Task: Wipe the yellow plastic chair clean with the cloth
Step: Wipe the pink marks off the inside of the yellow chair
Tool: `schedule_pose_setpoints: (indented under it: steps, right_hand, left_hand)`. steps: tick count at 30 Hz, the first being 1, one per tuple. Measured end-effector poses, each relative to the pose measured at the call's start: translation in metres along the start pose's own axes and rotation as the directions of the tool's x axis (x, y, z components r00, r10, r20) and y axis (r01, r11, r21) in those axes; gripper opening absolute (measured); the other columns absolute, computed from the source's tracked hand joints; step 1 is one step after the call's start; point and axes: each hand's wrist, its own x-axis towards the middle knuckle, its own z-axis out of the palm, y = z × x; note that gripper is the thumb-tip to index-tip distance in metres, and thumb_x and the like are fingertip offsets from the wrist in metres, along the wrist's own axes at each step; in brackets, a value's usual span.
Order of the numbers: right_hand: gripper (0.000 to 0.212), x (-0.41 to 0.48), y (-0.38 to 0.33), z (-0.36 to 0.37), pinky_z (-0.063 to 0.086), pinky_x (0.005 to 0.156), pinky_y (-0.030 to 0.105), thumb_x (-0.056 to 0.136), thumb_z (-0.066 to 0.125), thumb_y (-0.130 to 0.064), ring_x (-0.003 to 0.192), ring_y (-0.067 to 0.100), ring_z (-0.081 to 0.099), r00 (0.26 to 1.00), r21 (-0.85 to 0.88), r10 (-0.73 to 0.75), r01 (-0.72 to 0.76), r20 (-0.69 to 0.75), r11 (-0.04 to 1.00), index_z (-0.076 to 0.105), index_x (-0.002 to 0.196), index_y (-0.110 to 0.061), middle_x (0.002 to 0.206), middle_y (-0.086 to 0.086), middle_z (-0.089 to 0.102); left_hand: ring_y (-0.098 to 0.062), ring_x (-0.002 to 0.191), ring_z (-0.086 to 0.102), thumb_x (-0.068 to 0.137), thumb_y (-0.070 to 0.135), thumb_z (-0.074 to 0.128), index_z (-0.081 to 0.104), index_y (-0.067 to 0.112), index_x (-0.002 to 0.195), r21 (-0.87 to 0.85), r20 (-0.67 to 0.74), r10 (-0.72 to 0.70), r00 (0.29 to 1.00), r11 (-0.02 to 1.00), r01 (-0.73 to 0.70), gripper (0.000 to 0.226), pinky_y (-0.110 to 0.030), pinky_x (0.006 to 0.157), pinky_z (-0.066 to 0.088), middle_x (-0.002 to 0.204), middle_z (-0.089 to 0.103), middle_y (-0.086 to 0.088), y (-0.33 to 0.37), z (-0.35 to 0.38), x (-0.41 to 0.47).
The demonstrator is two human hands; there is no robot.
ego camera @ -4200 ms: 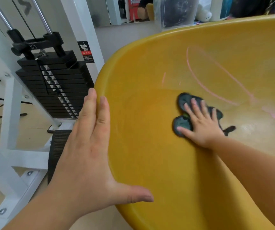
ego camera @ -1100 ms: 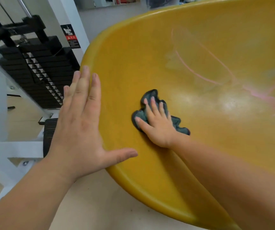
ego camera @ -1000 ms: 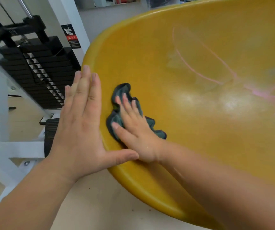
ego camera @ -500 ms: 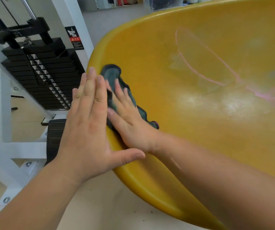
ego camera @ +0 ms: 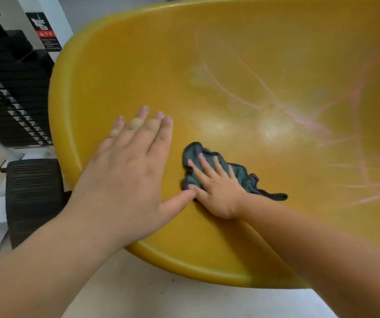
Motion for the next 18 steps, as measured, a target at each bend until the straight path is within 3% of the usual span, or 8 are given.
schedule_pose_setpoints:
  steps: [3, 6, 8, 10, 12, 13, 16, 18]
  right_hand:
    - [0.058, -0.07, -0.029, 0.004, -0.02, 0.121, 0.04, 0.108, 0.02, -0.055, 0.149, 0.013, -0.033, 0.956, 0.109, -0.274, 0.263, 0.103, 0.959, -0.015, 0.154, -0.051, 0.164, -0.018, -0.027]
    - [0.056, -0.137, 0.014, -0.011, -0.022, 0.118, 0.03, 0.104, 0.018, -0.062, 0.146, 0.002, -0.036, 0.891, 0.161, -0.34, 0.304, 0.302, 0.939, -0.016, 0.149, -0.06, 0.16, -0.027, -0.031]
    - [0.06, -0.161, 0.059, -0.019, -0.022, 0.119, 0.034, 0.096, 0.011, -0.074, 0.144, 0.003, -0.04, 0.908, 0.019, -0.177, 0.183, 0.38, 0.983, -0.02, 0.146, -0.064, 0.157, -0.028, -0.037]
    - [0.075, -0.162, 0.119, -0.028, -0.017, 0.123, 0.045, 0.074, -0.009, -0.091, 0.149, 0.017, -0.037, 0.935, -0.205, 0.115, -0.046, 0.337, 0.978, -0.029, 0.14, -0.063, 0.16, -0.018, -0.038]
    - [0.108, -0.148, 0.186, -0.045, -0.008, 0.124, 0.058, 0.047, -0.023, -0.101, 0.154, 0.03, -0.025, 0.901, -0.343, 0.419, -0.362, 0.11, 0.867, -0.03, 0.145, -0.057, 0.166, -0.004, -0.03]
    - [0.119, -0.137, 0.216, -0.055, -0.005, 0.123, 0.062, 0.045, -0.019, -0.103, 0.155, 0.033, -0.02, 0.858, -0.341, 0.514, -0.486, -0.008, 0.805, -0.024, 0.152, -0.051, 0.168, 0.0, -0.026]
    - [0.116, -0.092, 0.25, -0.077, -0.007, 0.12, 0.067, 0.062, 0.005, -0.103, 0.155, 0.036, -0.018, 0.775, -0.257, 0.619, -0.629, -0.127, 0.734, -0.014, 0.159, -0.043, 0.169, 0.004, -0.022]
    - [0.104, -0.057, 0.236, -0.07, -0.009, 0.121, 0.066, 0.074, 0.014, -0.098, 0.155, 0.034, -0.02, 0.826, -0.223, 0.548, -0.563, -0.129, 0.796, -0.014, 0.159, -0.044, 0.169, 0.001, -0.022]
  left_hand:
    - [-0.03, 0.149, 0.028, 0.079, 0.078, 0.031, 0.03, 0.004, 0.153, -0.014, 0.073, 0.024, 0.997, 1.0, -0.023, 0.105, -0.048, 0.12, 0.024, 0.156, 0.038, -0.013, 0.018, 0.006, 0.011]
    - [-0.028, 0.15, 0.026, 0.076, 0.081, 0.019, 0.027, 0.007, 0.154, -0.009, 0.178, 0.026, 0.984, 1.0, -0.025, 0.108, -0.046, 0.12, 0.024, 0.159, 0.035, -0.01, 0.034, 0.006, 0.023]
    - [-0.025, 0.153, 0.014, 0.071, 0.081, 0.005, 0.013, 0.01, 0.158, -0.007, 0.267, 0.025, 0.963, 1.0, -0.024, 0.112, -0.043, 0.122, 0.017, 0.165, 0.021, -0.007, 0.044, 0.009, 0.028]
    - [-0.024, 0.154, 0.008, 0.067, 0.078, -0.004, 0.004, 0.013, 0.159, 0.004, 0.336, 0.036, 0.941, 0.999, -0.04, 0.112, -0.042, 0.123, 0.013, 0.167, 0.013, -0.004, 0.054, 0.013, 0.03]
    - [-0.025, 0.153, 0.012, 0.07, 0.078, -0.001, 0.007, 0.013, 0.159, 0.005, 0.38, 0.049, 0.924, 0.998, -0.055, 0.11, -0.043, 0.123, 0.016, 0.166, 0.016, -0.004, 0.063, 0.017, 0.031]
    - [-0.025, 0.153, 0.015, 0.072, 0.078, 0.002, 0.01, 0.013, 0.159, 0.008, 0.401, 0.052, 0.915, 0.998, -0.061, 0.109, -0.044, 0.122, 0.018, 0.165, 0.019, -0.005, 0.067, 0.02, 0.031]
    - [-0.026, 0.152, 0.017, 0.077, 0.078, 0.007, 0.013, 0.012, 0.158, 0.062, 0.458, 0.051, 0.887, 0.994, -0.089, 0.105, -0.047, 0.121, 0.021, 0.165, 0.02, -0.006, 0.076, 0.032, 0.033]
    - [-0.025, 0.154, 0.01, 0.086, 0.077, 0.016, 0.004, 0.013, 0.159, 0.107, 0.502, 0.049, 0.864, 0.987, -0.118, 0.097, -0.047, 0.122, 0.018, 0.167, 0.011, -0.005, 0.08, 0.041, 0.034]
